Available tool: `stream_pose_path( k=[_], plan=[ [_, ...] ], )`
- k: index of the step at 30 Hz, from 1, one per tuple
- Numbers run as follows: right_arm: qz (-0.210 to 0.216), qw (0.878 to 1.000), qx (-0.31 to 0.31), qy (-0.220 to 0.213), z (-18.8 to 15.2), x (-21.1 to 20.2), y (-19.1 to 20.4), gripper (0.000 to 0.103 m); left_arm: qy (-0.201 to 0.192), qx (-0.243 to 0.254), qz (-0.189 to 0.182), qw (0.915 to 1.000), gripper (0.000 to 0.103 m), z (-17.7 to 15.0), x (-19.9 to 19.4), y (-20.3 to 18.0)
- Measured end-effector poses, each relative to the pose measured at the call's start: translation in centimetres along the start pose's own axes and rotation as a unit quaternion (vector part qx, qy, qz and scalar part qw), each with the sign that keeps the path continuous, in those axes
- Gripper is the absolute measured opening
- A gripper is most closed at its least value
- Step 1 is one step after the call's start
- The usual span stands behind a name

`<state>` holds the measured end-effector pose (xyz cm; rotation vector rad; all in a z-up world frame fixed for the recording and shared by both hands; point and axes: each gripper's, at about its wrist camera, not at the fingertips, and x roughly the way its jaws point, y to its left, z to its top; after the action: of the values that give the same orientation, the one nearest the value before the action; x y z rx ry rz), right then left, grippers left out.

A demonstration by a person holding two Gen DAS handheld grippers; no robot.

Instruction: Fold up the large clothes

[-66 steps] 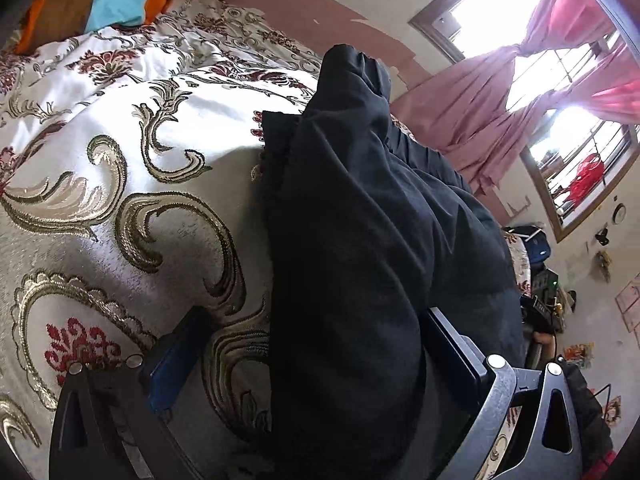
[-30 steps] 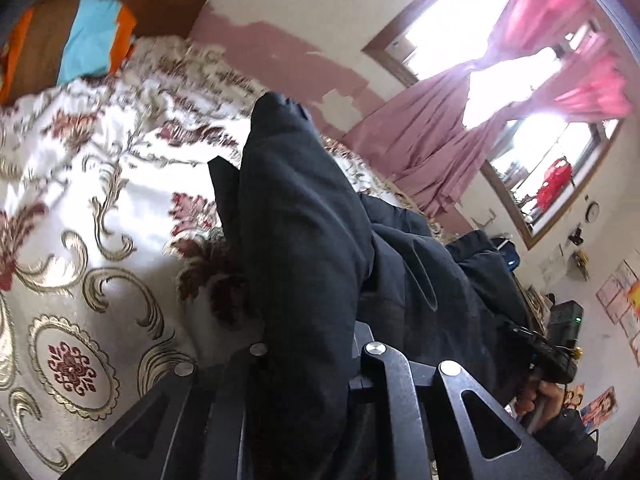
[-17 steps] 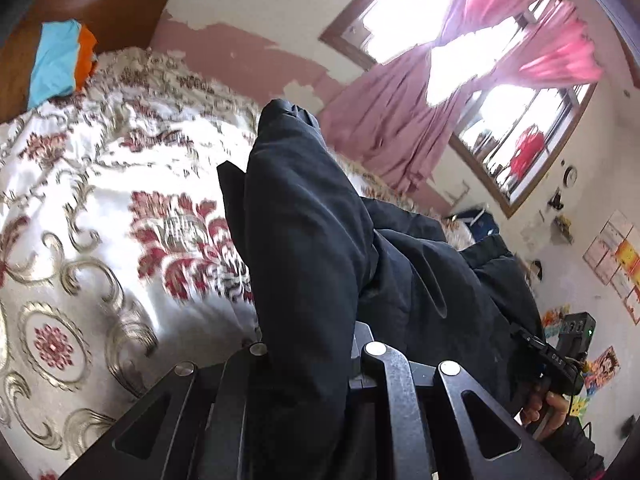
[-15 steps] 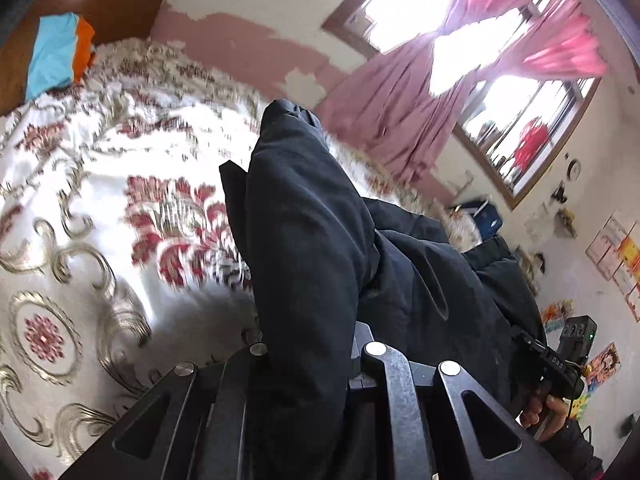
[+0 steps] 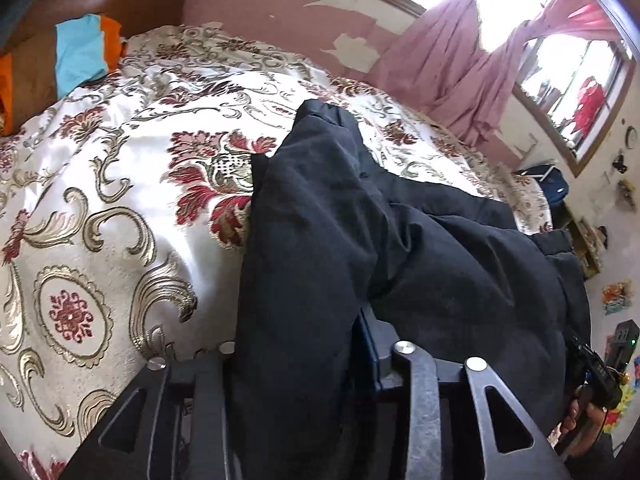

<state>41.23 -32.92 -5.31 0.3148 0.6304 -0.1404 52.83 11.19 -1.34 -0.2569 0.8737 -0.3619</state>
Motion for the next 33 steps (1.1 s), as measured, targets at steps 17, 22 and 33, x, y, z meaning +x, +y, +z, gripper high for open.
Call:
stream_pose_path(
  k=[17,22,33],
  plan=[
    [-0.163,0.974,-0.055,-0.146,-1.7,-6.4,5.4,0.091,-0.095,0.077,0.12,0.9852,0.096,-1.1,-4.8,-3.8],
    [-0.157,0.973,-0.049,-0.163,-1.7,-8.1,5.6,0.093,-0.113,0.097,0.126,0.9808,0.096,-1.3,-5.7,-4.8],
    [-0.129,0.971,-0.051,-0.195,-3.0,-10.5,7.2,0.094,-0.157,0.115,0.122,0.9733,0.096,-2.7,-7.6,-6.4]
  ],
)
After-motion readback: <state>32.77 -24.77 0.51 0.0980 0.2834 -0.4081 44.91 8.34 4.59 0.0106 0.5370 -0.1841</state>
